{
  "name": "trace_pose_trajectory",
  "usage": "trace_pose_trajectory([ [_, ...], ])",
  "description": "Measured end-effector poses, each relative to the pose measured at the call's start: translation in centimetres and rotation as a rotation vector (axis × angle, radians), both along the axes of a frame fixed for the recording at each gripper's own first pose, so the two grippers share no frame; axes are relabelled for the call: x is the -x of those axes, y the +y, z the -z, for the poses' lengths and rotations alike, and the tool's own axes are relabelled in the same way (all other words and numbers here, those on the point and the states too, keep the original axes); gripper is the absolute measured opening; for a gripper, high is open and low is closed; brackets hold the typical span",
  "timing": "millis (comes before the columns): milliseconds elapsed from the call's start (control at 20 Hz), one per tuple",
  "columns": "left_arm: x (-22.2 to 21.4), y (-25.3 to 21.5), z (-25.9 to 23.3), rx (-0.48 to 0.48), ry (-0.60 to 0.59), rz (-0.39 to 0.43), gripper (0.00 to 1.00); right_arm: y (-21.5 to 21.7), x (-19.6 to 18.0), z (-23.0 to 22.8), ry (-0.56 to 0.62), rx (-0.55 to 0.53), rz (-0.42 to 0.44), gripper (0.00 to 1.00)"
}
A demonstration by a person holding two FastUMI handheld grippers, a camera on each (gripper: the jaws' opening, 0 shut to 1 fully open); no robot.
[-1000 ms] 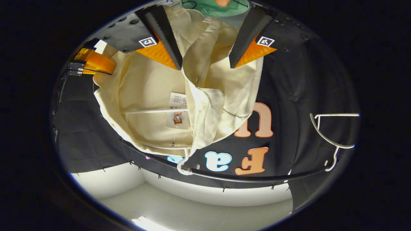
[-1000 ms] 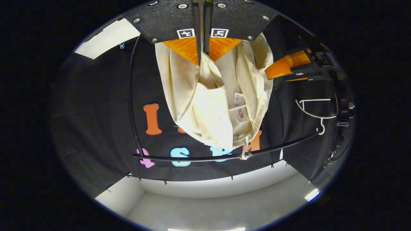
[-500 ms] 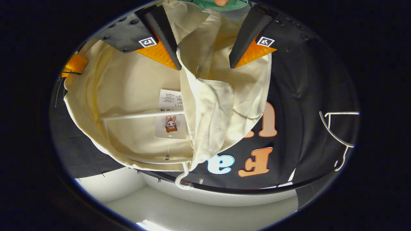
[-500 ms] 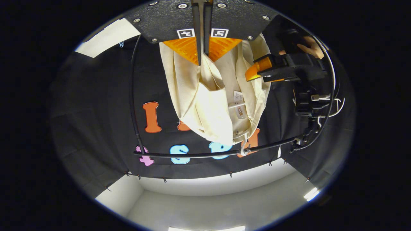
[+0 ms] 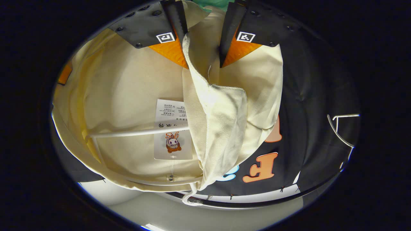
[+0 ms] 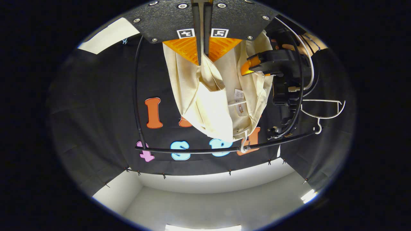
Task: Grasp the clothes on the hanger with both hands and then place them into the laundry hamper below.
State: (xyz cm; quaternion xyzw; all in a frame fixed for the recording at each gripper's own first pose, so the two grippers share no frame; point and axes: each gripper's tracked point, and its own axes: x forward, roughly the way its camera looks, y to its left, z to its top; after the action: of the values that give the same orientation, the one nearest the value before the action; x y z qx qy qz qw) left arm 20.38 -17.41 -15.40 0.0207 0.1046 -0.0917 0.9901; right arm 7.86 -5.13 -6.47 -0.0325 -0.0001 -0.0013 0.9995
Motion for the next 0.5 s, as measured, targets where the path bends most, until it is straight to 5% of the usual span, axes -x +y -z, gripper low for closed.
trace_pose_trajectory([
  [50, -0.2, 0.5, 0.0, 0.007, 0.007, -0.018, 0.53, -0.1, 0.0, 0.0, 0.000, -0.002, 0.002, 0.04],
  [150, -0.1, 1.0, 0.1, 0.037, 0.039, -0.030, 0.18, -0.3, -0.2, -0.2, 0.000, -0.008, 0.004, 0.04],
  [200, 0.2, 0.6, -0.1, 0.071, 0.050, 0.001, 0.12, -0.3, -0.3, -0.4, -0.002, -0.012, 0.005, 0.04],
  [500, 2.5, 6.1, -4.0, 0.054, -0.022, -0.093, 0.07, -1.8, 0.4, -4.4, -0.055, -0.015, 0.060, 0.03],
])
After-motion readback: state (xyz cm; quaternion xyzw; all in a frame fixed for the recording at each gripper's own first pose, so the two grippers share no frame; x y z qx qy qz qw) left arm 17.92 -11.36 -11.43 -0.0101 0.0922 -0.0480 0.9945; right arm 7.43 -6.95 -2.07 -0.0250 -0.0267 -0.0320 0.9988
